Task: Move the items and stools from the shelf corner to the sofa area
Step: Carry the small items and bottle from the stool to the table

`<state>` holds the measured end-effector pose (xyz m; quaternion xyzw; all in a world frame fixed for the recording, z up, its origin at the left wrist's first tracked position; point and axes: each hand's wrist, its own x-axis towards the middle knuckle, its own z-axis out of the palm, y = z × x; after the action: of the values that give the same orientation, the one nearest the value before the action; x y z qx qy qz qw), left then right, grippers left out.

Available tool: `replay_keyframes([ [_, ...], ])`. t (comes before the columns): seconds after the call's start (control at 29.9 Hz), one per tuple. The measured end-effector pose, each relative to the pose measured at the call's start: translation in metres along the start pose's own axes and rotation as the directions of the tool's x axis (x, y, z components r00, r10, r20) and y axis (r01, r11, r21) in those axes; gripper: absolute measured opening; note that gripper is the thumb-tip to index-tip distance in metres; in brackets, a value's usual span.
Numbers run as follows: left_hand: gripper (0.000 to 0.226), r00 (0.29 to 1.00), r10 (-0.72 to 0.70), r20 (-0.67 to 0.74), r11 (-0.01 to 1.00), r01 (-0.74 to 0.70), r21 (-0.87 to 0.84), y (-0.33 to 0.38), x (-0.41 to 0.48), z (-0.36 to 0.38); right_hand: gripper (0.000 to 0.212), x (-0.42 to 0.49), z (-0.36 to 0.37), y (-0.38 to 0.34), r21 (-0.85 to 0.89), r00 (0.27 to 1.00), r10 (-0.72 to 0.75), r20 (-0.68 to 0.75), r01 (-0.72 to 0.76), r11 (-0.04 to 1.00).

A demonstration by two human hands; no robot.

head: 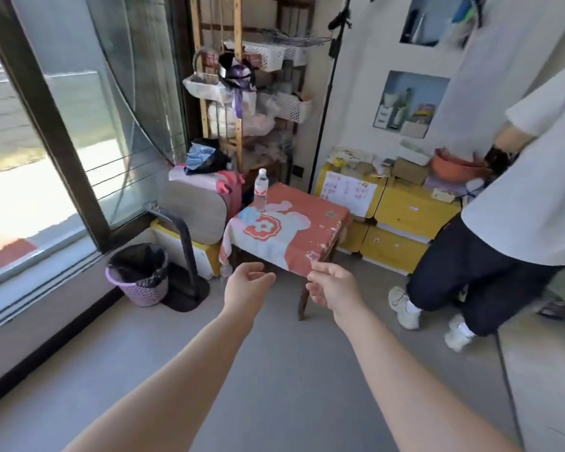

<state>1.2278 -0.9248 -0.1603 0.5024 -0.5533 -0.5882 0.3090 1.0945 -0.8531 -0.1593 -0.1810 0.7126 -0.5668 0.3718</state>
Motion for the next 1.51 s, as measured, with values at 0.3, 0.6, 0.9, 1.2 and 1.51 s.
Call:
replay_keyframes([
  [0.3, 0.031, 0.980, 0.014, 0.200, 0.996, -0.031, 0.082, 0.015, 0.049, 0.135, 0.024, 0.060, -0.107, 0.005, 0.065, 0.985, 0.043, -0.166, -0.033, 0.997],
  [0.6, 0.038, 0.985, 0.004, 0.170, 0.997, -0.018, 0.082, 0.053, 0.182, 0.195, 0.016, 0.216, -0.096, -0.047, -0.007, 0.997, 0.001, -0.072, -0.002, 1.000],
  [0.9, 0.040, 0.998, 0.009, 0.069, 0.991, -0.018, 0.130, 0.101, 0.307, 0.237, 0.015, 0.359, -0.090, -0.105, -0.051, 0.999, -0.037, 0.014, 0.037, 0.998],
  [1.2, 0.038, 0.998, -0.049, -0.029, 0.990, 0.053, 0.130, 0.114, 0.394, 0.313, 0.022, 0.488, -0.122, -0.122, -0.112, 0.992, 0.011, 0.128, 0.004, 0.994],
  [1.51, 0.041, 0.951, -0.146, -0.271, 0.986, 0.162, 0.038, 0.130, 0.466, 0.396, 0.021, 0.623, -0.167, -0.166, -0.254, 0.936, 0.000, 0.353, 0.096, 0.962],
])
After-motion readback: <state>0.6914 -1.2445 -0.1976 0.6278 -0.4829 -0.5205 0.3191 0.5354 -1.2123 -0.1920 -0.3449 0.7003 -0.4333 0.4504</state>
